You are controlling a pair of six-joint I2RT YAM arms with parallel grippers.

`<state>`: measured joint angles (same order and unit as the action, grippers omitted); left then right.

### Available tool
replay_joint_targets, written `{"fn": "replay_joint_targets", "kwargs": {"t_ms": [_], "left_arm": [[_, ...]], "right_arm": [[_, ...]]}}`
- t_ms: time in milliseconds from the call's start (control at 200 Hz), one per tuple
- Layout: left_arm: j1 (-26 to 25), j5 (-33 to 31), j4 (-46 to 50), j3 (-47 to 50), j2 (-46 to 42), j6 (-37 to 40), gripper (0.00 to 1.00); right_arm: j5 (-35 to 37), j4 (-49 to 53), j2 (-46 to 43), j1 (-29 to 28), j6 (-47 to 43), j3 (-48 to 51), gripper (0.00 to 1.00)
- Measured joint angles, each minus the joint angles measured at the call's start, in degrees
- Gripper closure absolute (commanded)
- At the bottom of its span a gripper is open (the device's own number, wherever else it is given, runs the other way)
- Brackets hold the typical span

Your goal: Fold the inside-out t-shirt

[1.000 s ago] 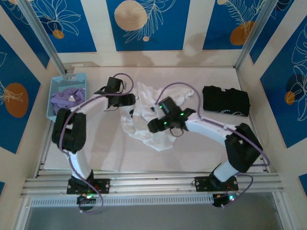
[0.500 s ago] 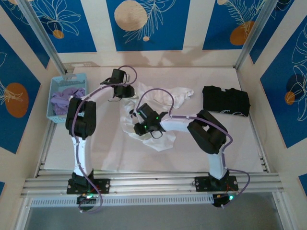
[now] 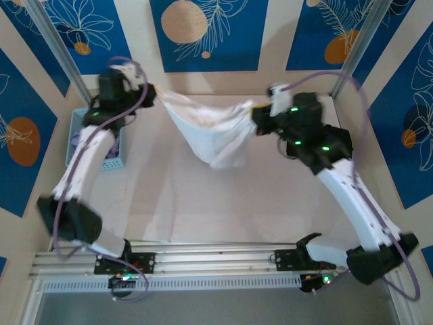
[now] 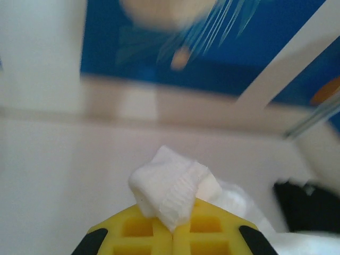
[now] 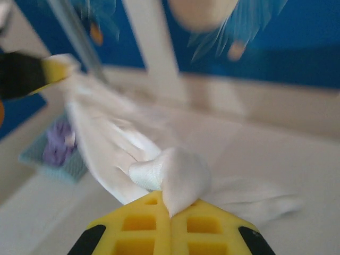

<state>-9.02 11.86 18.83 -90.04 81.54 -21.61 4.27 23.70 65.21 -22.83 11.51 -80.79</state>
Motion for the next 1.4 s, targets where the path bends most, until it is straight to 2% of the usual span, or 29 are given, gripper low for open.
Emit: {"fn": "replay_joint_targets", "kwargs": {"t_ms": [85,165,375,640,875,980,1145,1400], "left_arm": [[0.0,-1.2,-2.1,-0.6,-10.2,-1.0,1.0],[0.0,-2.1,-2.9,-1.9,-16.0,-1.9,1.0],[0.0,-4.1,-1.3,-3.0,-23.5,-2.5,1.0],[0.0,-4.0,0.3,1.4,-25.4,-3.0,1.0],[0.0,-3.3,2.3,3.1,-18.3,-3.0,1.0],[0.0,-3.1,4.5,3.6,-18.3,-2.9,1.0],[0.0,-2.6,4.4,3.3,-24.7,-3.0,1.0],[0.0,1.3,1.0,-1.0,-33.4,-5.7,1.0]], "right_arm": [[-0.9,1.6,-2.5,4.0,-1.3,-5.4,1.0],[-2.2,2.8,-3.1,7.0,-2.3,-9.8,1.0],[-4.5,6.2,-4.3,10.6,-3.8,-13.3,1.0],[-7.6,7.1,-5.6,12.0,-4.4,-10.8,1.0],[-7.7,9.8,2.5,12.2,-5.9,-11.0,1.0],[-6.9,12.0,3.7,12.3,-6.7,-11.0,1.0],[-7.3,12.8,0.2,12.2,-7.4,-13.7,1.0],[-11.2,11.5,-11.1,12.2,-7.3,-19.4,1.0]]}}
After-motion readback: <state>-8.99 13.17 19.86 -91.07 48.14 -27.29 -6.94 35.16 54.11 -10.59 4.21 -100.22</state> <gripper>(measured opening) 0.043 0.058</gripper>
